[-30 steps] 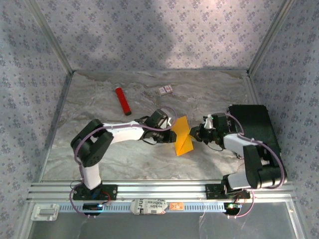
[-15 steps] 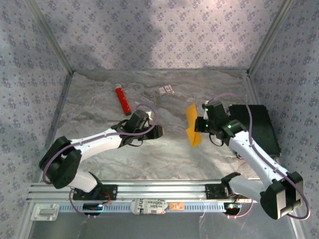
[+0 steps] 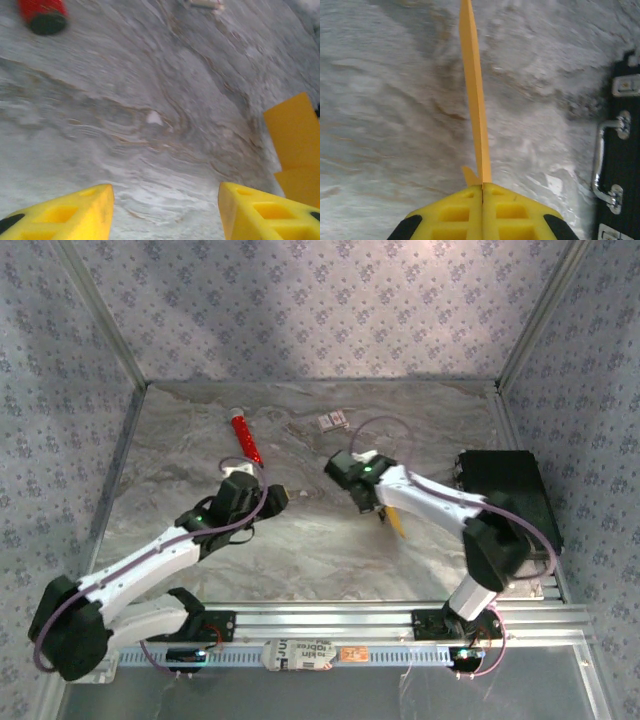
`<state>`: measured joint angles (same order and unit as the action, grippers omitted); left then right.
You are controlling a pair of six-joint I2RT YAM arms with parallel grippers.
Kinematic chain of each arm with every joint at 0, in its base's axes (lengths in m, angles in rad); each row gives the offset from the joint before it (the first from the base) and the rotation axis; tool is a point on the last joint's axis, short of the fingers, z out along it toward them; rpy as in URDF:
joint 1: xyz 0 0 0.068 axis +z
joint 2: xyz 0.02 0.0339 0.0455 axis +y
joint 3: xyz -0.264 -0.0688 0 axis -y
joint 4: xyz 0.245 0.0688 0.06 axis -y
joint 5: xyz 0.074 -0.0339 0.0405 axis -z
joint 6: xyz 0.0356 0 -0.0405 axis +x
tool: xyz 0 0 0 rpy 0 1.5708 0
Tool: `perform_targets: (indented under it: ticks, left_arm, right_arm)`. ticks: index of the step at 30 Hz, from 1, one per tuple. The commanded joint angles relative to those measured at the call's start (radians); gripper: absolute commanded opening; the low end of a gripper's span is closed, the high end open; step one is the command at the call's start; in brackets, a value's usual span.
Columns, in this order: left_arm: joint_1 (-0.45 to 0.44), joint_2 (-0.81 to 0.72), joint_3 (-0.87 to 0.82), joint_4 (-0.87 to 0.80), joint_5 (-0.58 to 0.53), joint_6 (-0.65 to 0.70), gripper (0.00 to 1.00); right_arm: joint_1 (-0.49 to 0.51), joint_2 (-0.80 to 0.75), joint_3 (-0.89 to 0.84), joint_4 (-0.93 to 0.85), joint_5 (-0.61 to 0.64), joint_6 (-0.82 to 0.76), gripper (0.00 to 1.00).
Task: Fold a paper plane with a square sheet of paper (pick it up from the middle)
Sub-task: Turn over the paper at the center of the table.
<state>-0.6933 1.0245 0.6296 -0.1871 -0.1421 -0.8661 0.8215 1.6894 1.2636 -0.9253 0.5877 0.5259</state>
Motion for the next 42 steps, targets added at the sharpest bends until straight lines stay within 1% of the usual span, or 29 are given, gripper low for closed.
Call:
perform_targets:
  ticks: [1,4,6,9,10,11,13,14,17,18,21,23,26,28,32,36,42]
  left_arm:
    - [0.011,-0.078,-0.004,-0.13,-0.134,-0.018,0.57]
    - [0.016,-0.131,-0.009,-0.167,-0.153,-0.016,0.57]
    - [0.018,-0.147,-0.008,-0.184,-0.154,-0.017,0.57]
    - [0.018,-0.153,-0.005,-0.194,-0.139,-0.016,0.57]
    - [0.019,-0.151,-0.006,-0.193,-0.129,-0.015,0.57]
    - [0.019,-0.148,-0.006,-0.189,-0.117,-0.014,0.57]
    - [0.021,-0.13,-0.006,-0.17,-0.084,-0.001,0.57]
    - [0.021,-0.11,0.002,-0.168,-0.067,0.011,0.57]
    - [0.024,-0.009,0.043,-0.169,0.004,0.056,0.57]
    - [0.024,0.029,0.058,-0.166,0.036,0.07,0.57]
    - [0.025,0.161,0.102,-0.126,0.17,0.094,0.52]
    - [0.024,0.244,0.117,-0.061,0.27,0.084,0.49]
    - [0.023,0.336,0.12,0.045,0.375,0.042,0.47]
    - [0.022,0.386,0.124,0.089,0.415,0.022,0.47]
    - [0.021,0.472,0.156,0.131,0.483,-0.001,0.47]
    - [0.014,0.521,0.179,0.151,0.505,-0.02,0.47]
    - [0.012,0.568,0.175,0.21,0.535,-0.067,0.47]
  right_arm:
    - [0.083,0.145,0.122,-0.048,0.032,0.071,0.07]
    - [0.137,0.269,0.23,-0.044,-0.022,0.077,0.09]
    - [0.151,0.322,0.282,-0.026,-0.076,0.078,0.1]
    - [0.14,0.33,0.289,0.069,-0.227,0.08,0.13]
    - [0.13,0.311,0.268,0.118,-0.29,0.079,0.15]
    - [0.118,0.276,0.238,0.177,-0.344,0.08,0.2]
    - [0.079,0.196,0.153,0.3,-0.46,0.08,0.34]
    - [0.052,0.146,0.099,0.374,-0.515,0.083,0.39]
    - [-0.045,0.003,-0.079,0.536,-0.68,0.095,0.43]
    - [-0.074,-0.032,-0.144,0.582,-0.727,0.113,0.42]
    - [-0.198,-0.172,-0.353,0.725,-0.83,0.17,0.35]
    - [-0.29,-0.248,-0.485,0.812,-0.912,0.203,0.3]
    - [-0.398,-0.319,-0.618,0.902,-1.026,0.233,0.24]
    - [-0.435,-0.345,-0.667,0.93,-1.061,0.234,0.22]
    - [-0.449,-0.321,-0.682,0.962,-1.136,0.222,0.16]
    - [-0.441,-0.247,-0.657,1.012,-1.193,0.227,0.12]
    - [-0.427,-0.127,-0.596,1.036,-1.234,0.223,0.11]
